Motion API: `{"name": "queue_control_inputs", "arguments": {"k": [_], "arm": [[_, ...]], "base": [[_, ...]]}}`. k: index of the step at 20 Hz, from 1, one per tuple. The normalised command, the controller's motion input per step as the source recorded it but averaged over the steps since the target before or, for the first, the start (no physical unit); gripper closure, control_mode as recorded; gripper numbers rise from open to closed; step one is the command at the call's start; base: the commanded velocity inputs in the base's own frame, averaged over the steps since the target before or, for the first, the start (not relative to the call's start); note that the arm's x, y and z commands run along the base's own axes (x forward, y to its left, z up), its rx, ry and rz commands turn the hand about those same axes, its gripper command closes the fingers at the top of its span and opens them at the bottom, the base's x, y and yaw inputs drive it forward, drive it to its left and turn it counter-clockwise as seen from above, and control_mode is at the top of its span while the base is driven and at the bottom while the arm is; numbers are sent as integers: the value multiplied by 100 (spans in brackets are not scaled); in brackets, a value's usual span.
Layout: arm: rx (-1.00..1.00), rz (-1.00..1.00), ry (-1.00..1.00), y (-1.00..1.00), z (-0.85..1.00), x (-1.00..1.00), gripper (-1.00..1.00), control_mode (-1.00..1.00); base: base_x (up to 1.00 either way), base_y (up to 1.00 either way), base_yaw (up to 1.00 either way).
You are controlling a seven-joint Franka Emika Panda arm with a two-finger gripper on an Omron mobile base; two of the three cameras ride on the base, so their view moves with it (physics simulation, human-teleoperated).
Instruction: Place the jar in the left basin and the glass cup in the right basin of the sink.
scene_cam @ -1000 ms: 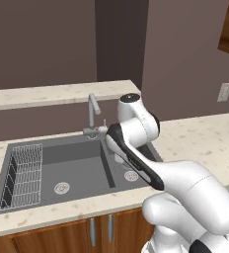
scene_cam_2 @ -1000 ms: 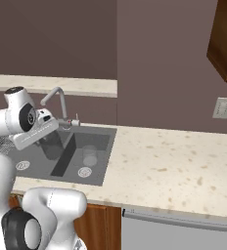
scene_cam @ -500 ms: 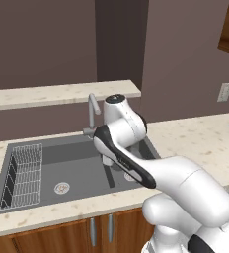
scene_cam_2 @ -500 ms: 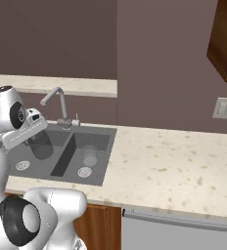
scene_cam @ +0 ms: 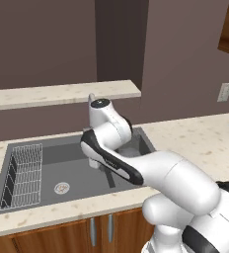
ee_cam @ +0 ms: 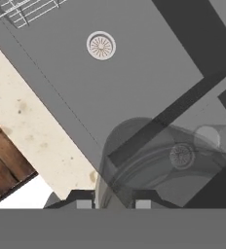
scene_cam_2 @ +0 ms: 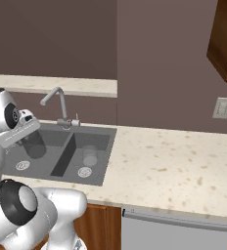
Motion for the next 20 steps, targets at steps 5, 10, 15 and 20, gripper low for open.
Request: {"name": "queue_control_inputs", "arguments": {"k": [5, 10, 15, 20], "arm": [[0, 0, 0, 24, -18, 29, 100, -100], [0, 0, 2, 26, -22, 31, 100, -100], [0, 0, 2, 24, -24, 33, 100, -100], [0, 0, 2, 21, -26, 29, 100, -100]], "base": [[0, 0, 0], [0, 0, 0], [0, 0, 0], [0, 0, 0]]}}
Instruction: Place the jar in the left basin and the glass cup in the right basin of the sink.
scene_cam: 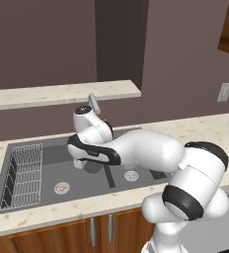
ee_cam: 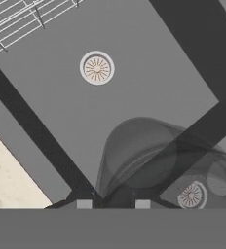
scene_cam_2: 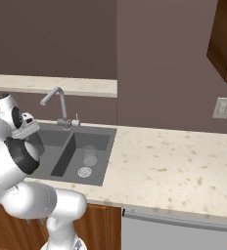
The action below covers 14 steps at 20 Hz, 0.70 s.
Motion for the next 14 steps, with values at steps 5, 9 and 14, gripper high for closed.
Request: {"name": "queue_control_inputs", "arguments": {"k": [5, 9, 14], "arm": [[0, 0, 3, 19, -27, 26, 100, -100], [0, 0, 6, 15, -29, 26, 100, -100], [0, 0, 7, 9, -29, 29, 100, -100]], "base": [[0, 0, 0], [0, 0, 0], [0, 0, 0]]}}
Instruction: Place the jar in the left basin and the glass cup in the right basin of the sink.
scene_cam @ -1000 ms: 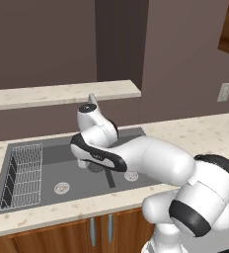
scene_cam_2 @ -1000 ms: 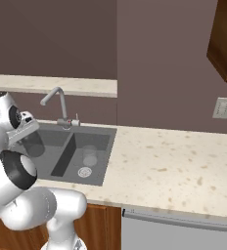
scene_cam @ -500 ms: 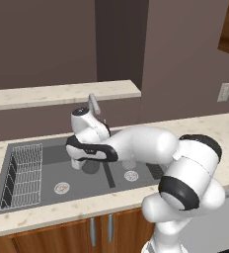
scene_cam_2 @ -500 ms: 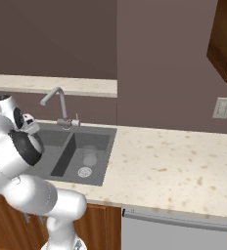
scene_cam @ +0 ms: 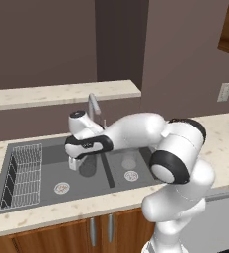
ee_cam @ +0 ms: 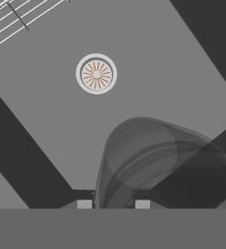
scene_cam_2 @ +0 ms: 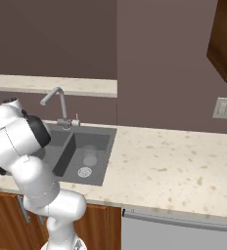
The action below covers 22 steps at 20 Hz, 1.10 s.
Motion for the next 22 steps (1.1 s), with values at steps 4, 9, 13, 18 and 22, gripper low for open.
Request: {"name": "queue_control_inputs", "arguments": {"k": [4, 9, 13, 18, 22], "arm": [[0, 0, 2, 9, -29, 31, 100, -100], [0, 0, 0, 13, -32, 19, 100, -100], [0, 0, 0, 12, -31, 26, 100, -100], [0, 0, 0, 7, -27, 24, 100, -100], [0, 0, 0, 7, -31, 22, 100, -100]], "base": [[0, 0, 0], [0, 0, 0], [0, 0, 0], [0, 0, 0], [0, 0, 0]]}}
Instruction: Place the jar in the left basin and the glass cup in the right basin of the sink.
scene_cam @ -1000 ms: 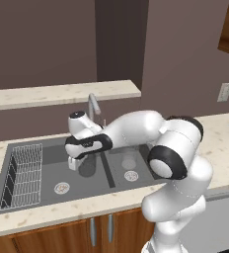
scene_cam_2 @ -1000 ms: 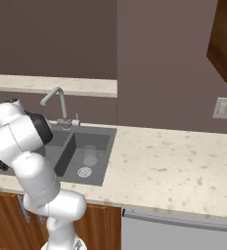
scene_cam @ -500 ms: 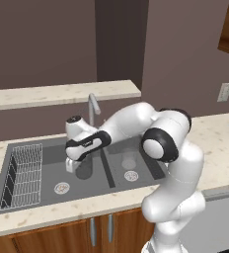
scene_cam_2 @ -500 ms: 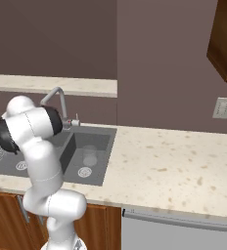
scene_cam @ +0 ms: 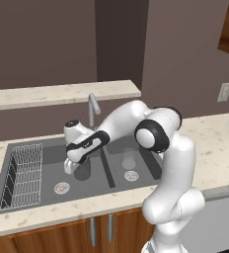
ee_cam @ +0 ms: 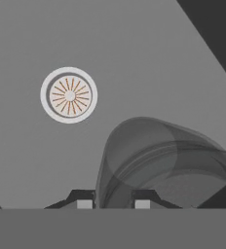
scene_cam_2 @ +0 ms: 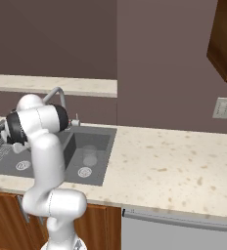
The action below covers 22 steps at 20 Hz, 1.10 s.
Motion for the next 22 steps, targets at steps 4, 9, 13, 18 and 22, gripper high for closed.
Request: {"name": "queue_control_inputs", "arguments": {"k": [4, 9, 13, 18, 22], "arm": [[0, 0, 4, 8, -31, 22, 100, -100], [0, 0, 6, 7, -32, 18, 100, -100], [0, 0, 4, 7, -31, 17, 100, -100], [0, 1, 3, 7, -30, 9, 100, -100], [0, 1, 4, 6, -29, 7, 100, -100]], "base": [[0, 0, 0], [0, 0, 0], [0, 0, 0], [0, 0, 0], [0, 0, 0]]}}
